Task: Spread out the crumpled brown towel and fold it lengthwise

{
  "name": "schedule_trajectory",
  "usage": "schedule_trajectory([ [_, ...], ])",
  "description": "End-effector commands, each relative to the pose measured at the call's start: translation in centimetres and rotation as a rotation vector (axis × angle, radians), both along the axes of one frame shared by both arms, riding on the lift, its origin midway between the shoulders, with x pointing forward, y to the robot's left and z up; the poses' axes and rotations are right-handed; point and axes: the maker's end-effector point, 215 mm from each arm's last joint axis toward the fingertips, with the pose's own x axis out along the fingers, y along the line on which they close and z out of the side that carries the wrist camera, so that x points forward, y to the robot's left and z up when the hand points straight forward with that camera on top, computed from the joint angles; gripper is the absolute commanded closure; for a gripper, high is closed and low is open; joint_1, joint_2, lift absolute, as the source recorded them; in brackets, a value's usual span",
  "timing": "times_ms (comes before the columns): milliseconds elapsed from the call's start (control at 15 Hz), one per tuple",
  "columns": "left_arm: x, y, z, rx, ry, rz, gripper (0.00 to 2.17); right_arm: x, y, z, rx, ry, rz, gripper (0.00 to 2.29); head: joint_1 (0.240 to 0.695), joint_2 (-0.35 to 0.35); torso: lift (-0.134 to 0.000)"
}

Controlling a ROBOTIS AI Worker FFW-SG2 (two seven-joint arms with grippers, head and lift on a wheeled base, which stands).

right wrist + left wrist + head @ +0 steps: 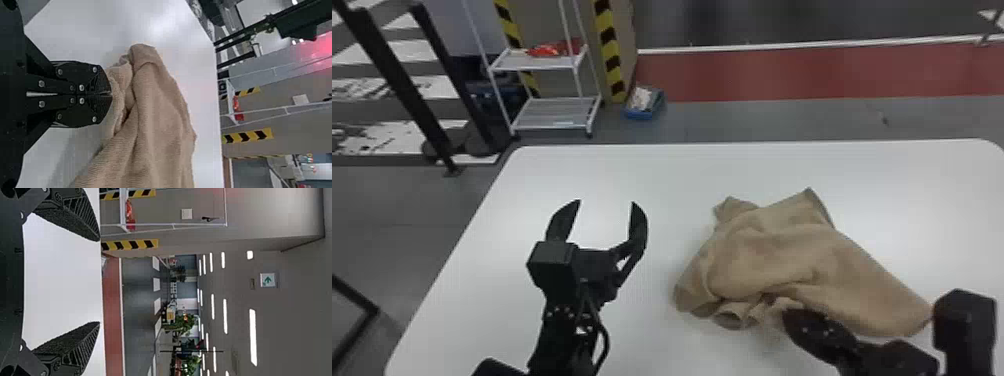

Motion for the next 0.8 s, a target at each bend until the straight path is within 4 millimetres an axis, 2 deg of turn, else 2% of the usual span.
schedule_trajectory([
  [0, -0.1, -0.2, 0.1, 0.002, -0.002, -0.003, 0.14, 2.9, -3.0, 5.8, 0.068, -0.115, -0.074, 1.63, 0.695, 0.133, -0.124],
  [67, -0.2, -0.2, 0.4, 0.000, -0.008, -0.002, 0.14, 4.6, -7.2, 8.3, 0.100, -0.165, -0.164, 1.63, 0.695, 0.129, -0.124],
  [133, -0.3, -0.2, 0.3, 0.001, -0.005, -0.002, 0.14, 6.2, -13.0, 10.1, 0.133, -0.199, -0.290, 1.63, 0.695, 0.097, -0.124],
  [200, -0.3, 0.0, 0.3, 0.004, -0.005, 0.000, 0.14, 7.1, -18.5, 10.3, 0.131, -0.209, -0.410, 1.63, 0.695, 0.059, -0.124],
  [267, -0.3, 0.1, 0.4, 0.005, -0.006, 0.003, 0.14, 7.6, -24.0, 9.0, 0.141, -0.192, -0.520, 1.63, 0.695, 0.016, -0.124],
  [333, -0.2, 0.2, 0.4, 0.004, -0.007, 0.002, 0.14, 7.0, -27.2, 6.8, 0.129, -0.150, -0.579, 1.63, 0.695, -0.043, -0.124],
  [467, 0.2, -0.2, 0.5, 0.005, -0.010, -0.010, 0.14, 5.3, -26.7, 2.9, 0.098, -0.108, -0.553, 1.63, 0.695, -0.181, -0.124],
  [533, 0.5, -0.2, 0.5, 0.004, -0.006, -0.011, 0.14, 4.7, -26.7, 1.2, 0.087, -0.095, -0.559, 1.63, 0.695, -0.200, -0.124],
  [600, 0.7, -1.0, 0.5, 0.001, -0.005, -0.027, 0.14, 4.4, -26.8, 0.0, 0.098, -0.075, -0.562, 1.63, 0.695, -0.209, -0.124],
  [733, 0.8, -2.6, -0.1, -0.002, 0.015, -0.065, 0.14, 4.2, -27.1, -0.4, 0.093, -0.075, -0.565, 1.63, 0.695, -0.218, -0.124],
])
